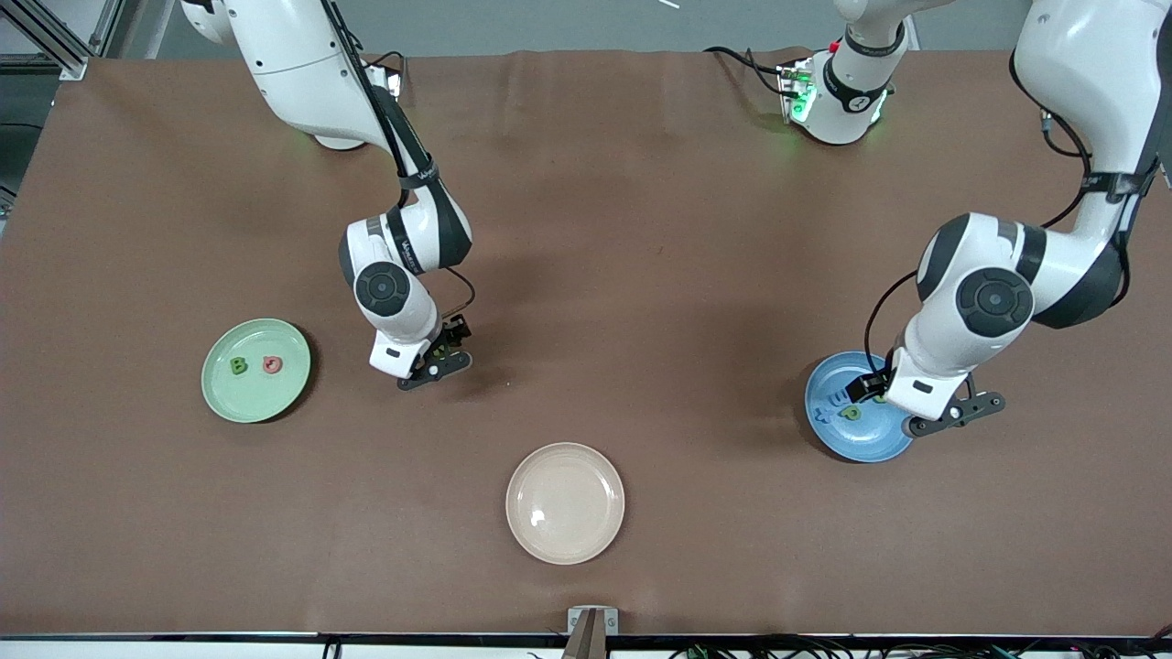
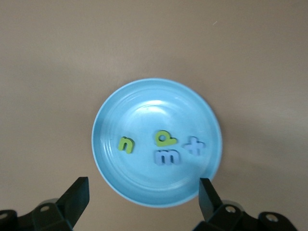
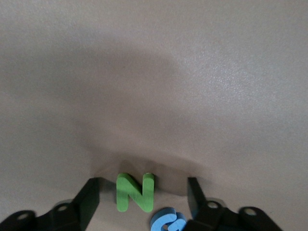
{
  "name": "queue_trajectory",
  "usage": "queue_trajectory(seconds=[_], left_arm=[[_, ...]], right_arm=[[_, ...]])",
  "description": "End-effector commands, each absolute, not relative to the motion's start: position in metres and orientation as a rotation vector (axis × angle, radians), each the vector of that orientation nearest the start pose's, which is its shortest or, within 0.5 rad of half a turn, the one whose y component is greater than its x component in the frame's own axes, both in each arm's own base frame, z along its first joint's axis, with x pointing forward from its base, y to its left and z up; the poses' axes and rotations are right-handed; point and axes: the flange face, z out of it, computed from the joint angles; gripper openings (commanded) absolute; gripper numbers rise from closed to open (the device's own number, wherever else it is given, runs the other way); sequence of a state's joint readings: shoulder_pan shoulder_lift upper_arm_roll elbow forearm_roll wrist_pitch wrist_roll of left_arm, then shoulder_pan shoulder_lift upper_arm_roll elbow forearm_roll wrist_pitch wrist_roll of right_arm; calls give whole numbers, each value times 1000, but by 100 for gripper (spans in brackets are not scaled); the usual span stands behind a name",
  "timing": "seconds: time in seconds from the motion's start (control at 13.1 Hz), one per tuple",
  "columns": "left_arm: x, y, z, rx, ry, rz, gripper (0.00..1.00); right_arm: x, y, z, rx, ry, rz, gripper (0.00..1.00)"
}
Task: Sort upper and lower case letters into plates
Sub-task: 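Drop the n on the blue plate while the right gripper grasps N, then carry the green N over the green plate while the left arm retracts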
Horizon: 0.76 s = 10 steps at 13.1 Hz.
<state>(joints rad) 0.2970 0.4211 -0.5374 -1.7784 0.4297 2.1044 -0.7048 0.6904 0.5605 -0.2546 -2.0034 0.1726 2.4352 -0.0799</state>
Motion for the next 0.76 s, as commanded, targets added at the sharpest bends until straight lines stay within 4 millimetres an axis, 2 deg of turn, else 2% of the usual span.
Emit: queue_trajectory(seconds=[0.0, 0.15, 0.31, 0.46, 0.61, 0.69], left_arm=[[641, -123, 415, -2939, -402, -74, 100], [645, -130, 464, -2929, -417, -73, 100], [646, -128, 507, -2936, -366, -81, 100], [631, -138, 545, -2936, -300, -100, 100], [615, -144, 568, -2977, -307, -79, 100], [607, -145, 577, -2968, -253, -62, 100]], right_arm=[[533, 249, 175, -3116, -641, 166, 70], [532, 250, 175, -3109, -616, 167, 64], [533, 251, 175, -3107, -615, 162, 54], [532, 252, 175, -3107, -615, 165, 46], [532, 252, 176, -3106, -615, 165, 34], [533, 253, 179, -3104, -615, 163, 29]])
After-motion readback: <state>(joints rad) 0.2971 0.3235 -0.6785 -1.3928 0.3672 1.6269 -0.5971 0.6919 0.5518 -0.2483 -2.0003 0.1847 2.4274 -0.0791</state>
